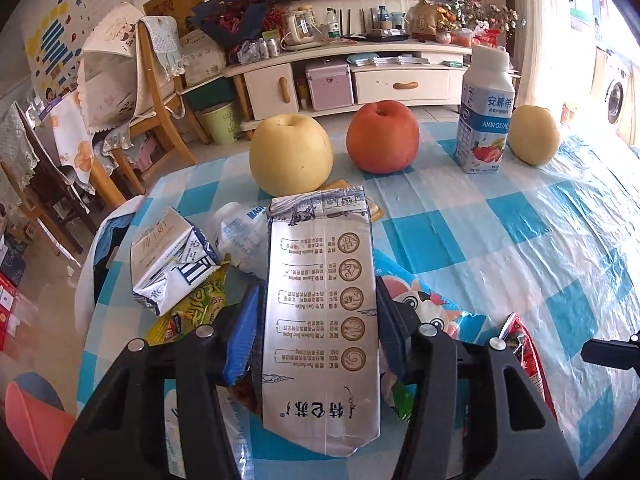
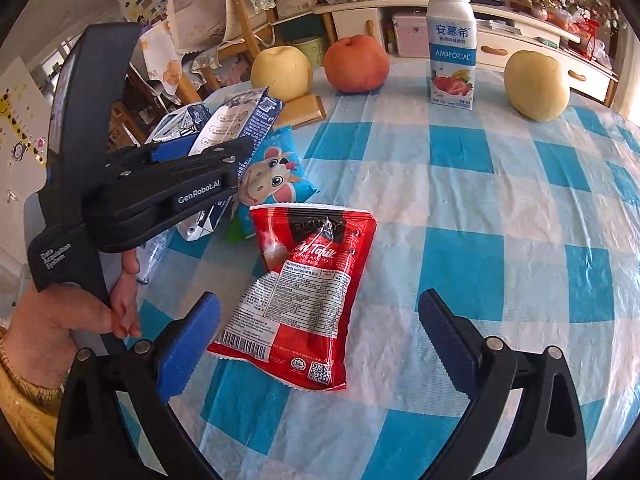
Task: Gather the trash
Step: 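Grasp the white paper bag with the left gripper while the right approaches the red wrapper, then lift the white bag with the left gripper while the right grasps the red wrapper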
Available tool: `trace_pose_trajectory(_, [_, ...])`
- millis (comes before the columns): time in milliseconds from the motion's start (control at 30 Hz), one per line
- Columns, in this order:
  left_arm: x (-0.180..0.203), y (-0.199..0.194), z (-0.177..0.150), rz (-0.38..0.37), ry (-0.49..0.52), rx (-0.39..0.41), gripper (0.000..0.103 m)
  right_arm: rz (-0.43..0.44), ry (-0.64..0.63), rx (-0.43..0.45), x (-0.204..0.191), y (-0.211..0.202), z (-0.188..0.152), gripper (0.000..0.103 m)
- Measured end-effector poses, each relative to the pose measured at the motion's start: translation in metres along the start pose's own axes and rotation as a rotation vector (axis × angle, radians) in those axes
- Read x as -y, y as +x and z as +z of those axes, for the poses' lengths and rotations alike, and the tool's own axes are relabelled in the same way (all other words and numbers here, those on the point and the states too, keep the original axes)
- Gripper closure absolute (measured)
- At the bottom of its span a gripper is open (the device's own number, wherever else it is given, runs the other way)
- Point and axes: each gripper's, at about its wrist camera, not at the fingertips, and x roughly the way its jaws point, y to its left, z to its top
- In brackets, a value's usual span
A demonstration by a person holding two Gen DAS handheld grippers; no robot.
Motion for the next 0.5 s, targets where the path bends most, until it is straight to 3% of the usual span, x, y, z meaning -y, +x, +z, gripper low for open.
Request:
trace_pose_trajectory(100, [-0.007,-0.012,-0.004,-0.010,-0.054,0.027,0.048,-0.008,-0.001,0.013,-0.001,0.004,0.000,0.010])
trace_pose_trajectory(167, [-0.013,-0.022,-0.007,-0.011,-0.084,0.046,0.048,-0.008,0.004,0.016,-0.001,0.007,0.000,0.025])
trace_pose_trajectory(200, [-0.015,-0.028,-0.010,-0.012,-0.100,0.054,0.048,-0.008,0.009,0.012,0.000,0.009,0.000,0.027])
trace_pose_trajectory(500, [-0.042,-0.077,-0.047,0.003,-0.253,0.103,0.048,-0.003,0.021,0.039,-0.001,0.016,0.003,0.027])
